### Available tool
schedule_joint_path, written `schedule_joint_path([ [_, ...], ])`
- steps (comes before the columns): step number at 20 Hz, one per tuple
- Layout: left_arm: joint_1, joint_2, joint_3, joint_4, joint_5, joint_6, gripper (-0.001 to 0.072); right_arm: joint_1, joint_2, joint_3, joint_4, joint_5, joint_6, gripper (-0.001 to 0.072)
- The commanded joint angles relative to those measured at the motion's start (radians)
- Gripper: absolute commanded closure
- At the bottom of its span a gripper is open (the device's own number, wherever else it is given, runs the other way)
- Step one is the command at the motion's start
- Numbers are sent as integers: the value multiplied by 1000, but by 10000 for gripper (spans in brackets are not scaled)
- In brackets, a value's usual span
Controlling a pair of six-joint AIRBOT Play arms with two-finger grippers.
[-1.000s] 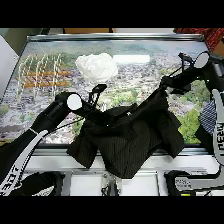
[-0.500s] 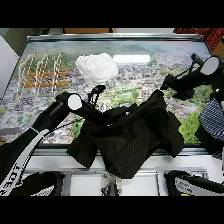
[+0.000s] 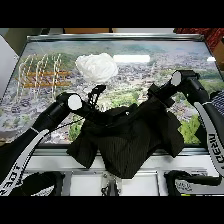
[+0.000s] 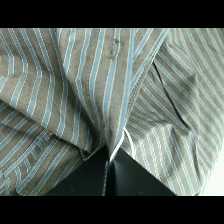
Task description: Fold the clothes and pants, and hang the long-sleeved shirts on hangers.
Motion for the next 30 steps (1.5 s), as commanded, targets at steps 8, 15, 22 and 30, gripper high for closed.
schedule_joint_path([
  [8,6,0,0,1,19,14,694,45,-100,-2,-46,33,-47,272],
  [15,169,2,200,-10,-153,57,694,-46,-40,342,-61,427,-624,702],
  [22,197,113,266,1,-290,67,694,91,192,413,-122,619,-589,702],
  [30,222,327,-181,-67,-270,-3,694,242,491,-82,-127,620,-408,702],
])
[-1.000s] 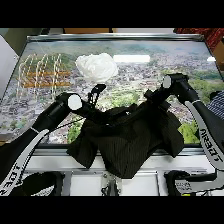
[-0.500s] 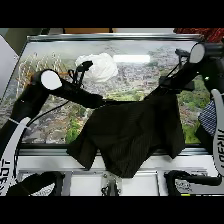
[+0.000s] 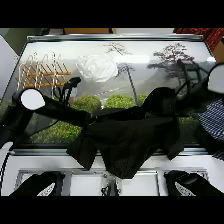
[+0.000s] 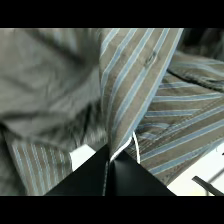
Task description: Fold the clothes and pants, and hang the long-sleeved shirts on hangers.
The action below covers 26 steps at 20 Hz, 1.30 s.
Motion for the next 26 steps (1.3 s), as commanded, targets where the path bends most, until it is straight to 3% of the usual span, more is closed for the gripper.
schedule_joint_path([
  [1,5,49,-141,-80,18,-21,694,28,73,-196,-8,14,59,702],
  [9,5,47,-192,-133,39,31,692,29,60,-222,-2,14,58,700],
  [10,5,47,-192,-134,36,45,581,29,60,-222,-2,10,58,700],
  [11,6,47,-192,-134,37,47,240,29,60,-222,-2,8,58,700],
  [12,15,47,-187,-134,36,47,32,29,60,-222,-2,8,58,700],
  [17,209,47,-13,-93,67,87,28,29,60,-222,-2,10,58,700],
  [21,346,-34,154,256,228,79,30,29,58,-222,-2,10,58,700],
  [26,376,-335,363,568,320,55,30,29,58,-222,-2,10,58,700],
])
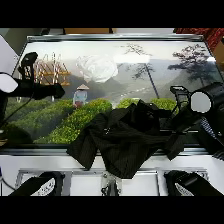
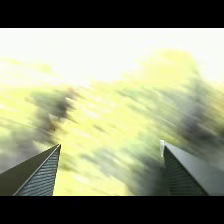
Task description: Fold the clothes and pants, and hang the long-sleeved shirts on hangers.
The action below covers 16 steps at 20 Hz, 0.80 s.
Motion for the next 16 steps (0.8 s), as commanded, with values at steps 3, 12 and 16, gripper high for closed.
schedule_joint_path([
  [3,37,-343,227,284,97,-10,30,0,0,0,1,2,0,700],
  [12,73,-739,453,339,202,-9,29,-1,-1,0,1,1,0,700],
  [16,73,-832,493,339,188,-9,30,-1,-1,0,1,1,0,700],
])
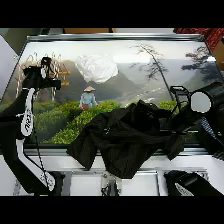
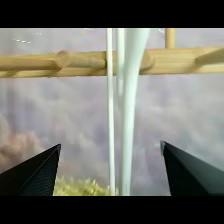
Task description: Fold the clothes and pants, and hang the long-sleeved shirts on hangers.
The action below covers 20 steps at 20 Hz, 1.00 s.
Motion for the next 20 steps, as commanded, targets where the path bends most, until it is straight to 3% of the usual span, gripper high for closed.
schedule_joint_path([
  [1,3,-80,31,6,-12,0,30,-1,0,0,0,1,0,700],
  [9,-5,-84,-30,5,28,-3,31,-1,0,0,0,1,0,700],
  [10,-5,-84,-31,5,28,-11,88,-1,0,0,0,1,0,700],
  [11,-5,-82,-31,5,27,-15,243,-1,0,0,0,1,0,700],
  [12,-5,-79,-31,5,27,-16,317,-1,0,0,0,1,0,700],
  [14,-5,-68,-31,6,26,-17,609,-1,0,0,0,1,0,700],
  [15,-5,-62,-31,6,26,-17,696,-1,0,0,0,1,0,700],
  [20,-4,-12,-31,7,21,-16,694,-1,0,0,0,1,0,700],
])
